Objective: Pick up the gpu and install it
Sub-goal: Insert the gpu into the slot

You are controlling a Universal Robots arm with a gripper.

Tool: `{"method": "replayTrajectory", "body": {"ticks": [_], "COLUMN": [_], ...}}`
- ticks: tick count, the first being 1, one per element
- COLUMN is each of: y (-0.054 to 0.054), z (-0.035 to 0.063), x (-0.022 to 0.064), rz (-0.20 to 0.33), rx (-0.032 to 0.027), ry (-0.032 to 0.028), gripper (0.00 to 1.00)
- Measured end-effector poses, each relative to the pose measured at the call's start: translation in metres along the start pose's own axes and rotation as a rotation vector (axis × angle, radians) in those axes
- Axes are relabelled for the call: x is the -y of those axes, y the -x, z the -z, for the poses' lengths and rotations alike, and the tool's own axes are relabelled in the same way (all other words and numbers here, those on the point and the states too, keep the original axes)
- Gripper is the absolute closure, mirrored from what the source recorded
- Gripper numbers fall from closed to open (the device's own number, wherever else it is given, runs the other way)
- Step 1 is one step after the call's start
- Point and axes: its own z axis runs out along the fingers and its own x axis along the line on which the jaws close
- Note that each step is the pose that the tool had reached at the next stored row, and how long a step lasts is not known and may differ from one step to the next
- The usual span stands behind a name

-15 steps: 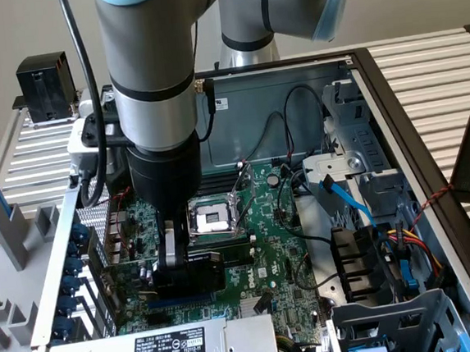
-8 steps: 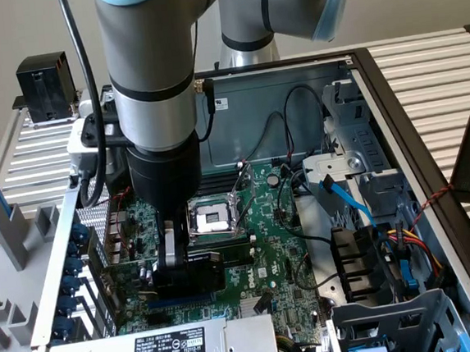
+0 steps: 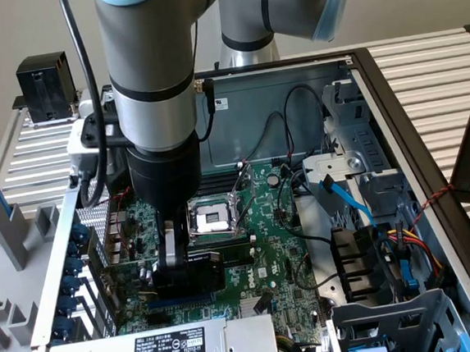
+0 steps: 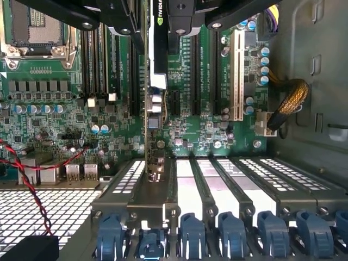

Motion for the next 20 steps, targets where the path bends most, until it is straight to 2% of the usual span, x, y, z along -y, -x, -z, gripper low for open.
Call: {"method": "replayTrajectory", "body": {"ticks": [20], "y": [-0.0002], "z": [0.0008], "x": [-0.0001], "rz": [0.018], "rx": [-0.0005], "ry": [0.0003], "gripper": [0.74]}}
